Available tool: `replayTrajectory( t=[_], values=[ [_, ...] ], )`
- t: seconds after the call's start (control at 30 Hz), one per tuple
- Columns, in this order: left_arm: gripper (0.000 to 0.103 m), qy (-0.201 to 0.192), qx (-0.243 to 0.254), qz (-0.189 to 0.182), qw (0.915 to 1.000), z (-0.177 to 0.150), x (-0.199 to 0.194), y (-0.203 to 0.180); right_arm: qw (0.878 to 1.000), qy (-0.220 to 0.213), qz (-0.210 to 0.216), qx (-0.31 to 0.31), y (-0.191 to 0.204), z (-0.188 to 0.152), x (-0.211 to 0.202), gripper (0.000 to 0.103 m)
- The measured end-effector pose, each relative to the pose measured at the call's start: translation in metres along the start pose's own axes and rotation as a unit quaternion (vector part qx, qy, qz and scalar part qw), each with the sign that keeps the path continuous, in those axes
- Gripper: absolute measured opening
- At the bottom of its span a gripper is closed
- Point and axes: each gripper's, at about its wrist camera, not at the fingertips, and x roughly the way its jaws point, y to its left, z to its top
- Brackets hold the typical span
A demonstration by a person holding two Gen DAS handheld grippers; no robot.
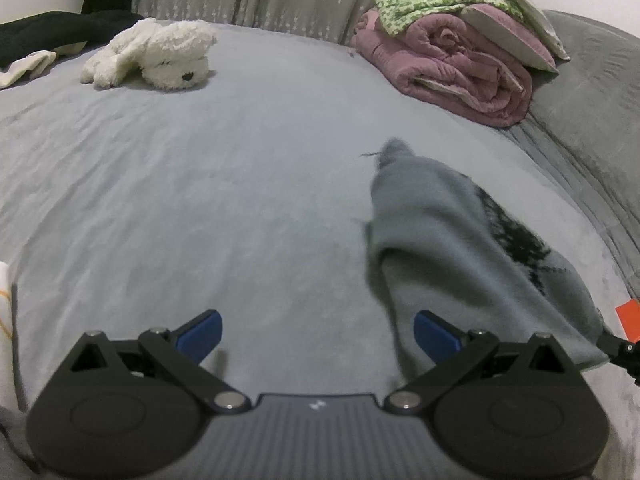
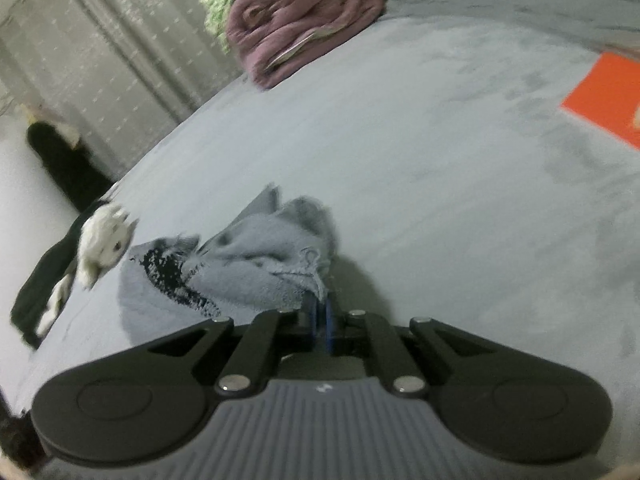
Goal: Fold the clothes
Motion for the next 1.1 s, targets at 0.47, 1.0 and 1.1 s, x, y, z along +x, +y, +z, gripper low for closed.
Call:
replayTrajectory(
  t=[0.47, 1.0, 1.1],
  values=[
    [0.102, -0.016, 0.005, -0.003, 0.9998, 0.055, 0.012, -0.034, 0.998, 0.027, 0.009, 0.060, -0.008, 0.004, 0.007, 0.018],
    [0.090, 0.004, 0.023, 0.005, 0.9997, 0.106, 0.080, -0.041, 0.971, 0.142, 0.144, 0.127, 0.031, -0.035, 0.023, 0.051],
    [0.080, 0.016, 0.004, -0.007, 0.9998, 0.107, 0.093, -0.037, 0.971, 0.152, 0.145, 0.117, 0.047, -0.039, 0.031, 0.051]
  ],
)
